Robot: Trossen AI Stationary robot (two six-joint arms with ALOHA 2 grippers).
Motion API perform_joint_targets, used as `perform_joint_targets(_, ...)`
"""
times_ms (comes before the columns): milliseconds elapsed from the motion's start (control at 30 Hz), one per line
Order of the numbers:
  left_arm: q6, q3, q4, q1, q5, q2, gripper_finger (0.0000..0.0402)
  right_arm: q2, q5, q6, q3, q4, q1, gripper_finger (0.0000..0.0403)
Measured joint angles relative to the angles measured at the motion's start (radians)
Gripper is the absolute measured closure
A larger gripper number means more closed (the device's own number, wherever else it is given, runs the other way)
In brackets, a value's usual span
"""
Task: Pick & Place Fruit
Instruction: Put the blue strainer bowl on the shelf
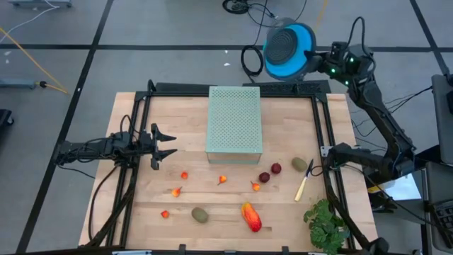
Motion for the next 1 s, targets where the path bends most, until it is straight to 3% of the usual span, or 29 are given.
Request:
perform_joint_targets(433,0.000,0.000,0.000,0.000,0.000,0.000,0.0167,0.117,-0.014,0.041,0.241,-0.210,0.081,0.0397)
perform_joint_targets(800,0.013,0.000,0.000,0.000,-0.001,0.000,0.0167,0.142,-0.197,0.178,0.268,-0.223,0.135,0.0397)
perform_joint_targets(1000,0.013,0.000,0.000,0.000,-0.001,0.000,0.0167,0.142,-0.220,0.202,0.268,-0.222,0.164,0.0397)
